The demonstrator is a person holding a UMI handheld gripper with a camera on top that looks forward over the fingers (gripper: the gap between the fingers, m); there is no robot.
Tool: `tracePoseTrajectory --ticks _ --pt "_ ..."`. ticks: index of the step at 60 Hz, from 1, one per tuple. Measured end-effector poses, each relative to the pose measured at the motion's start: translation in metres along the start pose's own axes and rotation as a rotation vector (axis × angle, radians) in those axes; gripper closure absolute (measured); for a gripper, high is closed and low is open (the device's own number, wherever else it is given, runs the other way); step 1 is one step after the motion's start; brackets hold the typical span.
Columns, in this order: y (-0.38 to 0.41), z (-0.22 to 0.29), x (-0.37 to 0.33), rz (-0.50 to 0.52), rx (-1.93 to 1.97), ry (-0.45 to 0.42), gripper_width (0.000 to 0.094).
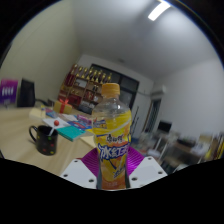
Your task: Pour water
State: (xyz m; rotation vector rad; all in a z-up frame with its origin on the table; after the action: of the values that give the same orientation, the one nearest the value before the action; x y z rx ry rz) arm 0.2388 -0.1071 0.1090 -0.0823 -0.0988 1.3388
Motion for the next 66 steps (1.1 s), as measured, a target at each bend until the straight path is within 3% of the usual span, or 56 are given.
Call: tracePoseTrajectory --ticks 11,19,23,32,33,35,54,61,62,66 --pt "0.023 0.063 0.047 -0.011 -0.829 -0.12 0.0623" --pt "0.058 0.081 0.073 0.046 -1.455 -0.231 0.062" --pt "0.071 0.088 0.078 0.056 -1.651 -0.28 0.062" --pt "0.086 0.089 0.065 -0.026 -1.96 -0.421 0.0621" --pt "0.099 0.096 0.089 0.027 -2.013 -0.424 0.0618" --pt "0.103 0.096 0.088 0.027 -2.05 -0.441 0.0619" --pt "0.104 0.106 0.093 0.016 -2.014 -0.445 0.0618" --pt "0.09 0.123 0.1 0.013 -1.603 -0.367 0.0622" --pt "0.082 0.113 0.091 -0.036 -1.474 -0.369 0.0622" --pt "0.068 0.132 0.098 0.041 -1.077 -0.251 0.0619"
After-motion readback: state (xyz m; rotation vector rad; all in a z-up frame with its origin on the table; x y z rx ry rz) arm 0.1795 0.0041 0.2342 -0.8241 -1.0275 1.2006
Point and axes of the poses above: the point between the fingertips, and its own axes, seen from behind it with the camera up: y to the left, z up, x forward, the way the camera looks, the point moved 9 cm from there along -x, backward, against the way the camera looks, and after that the axes turned 12 degrees about x, right-handed, at the moved point
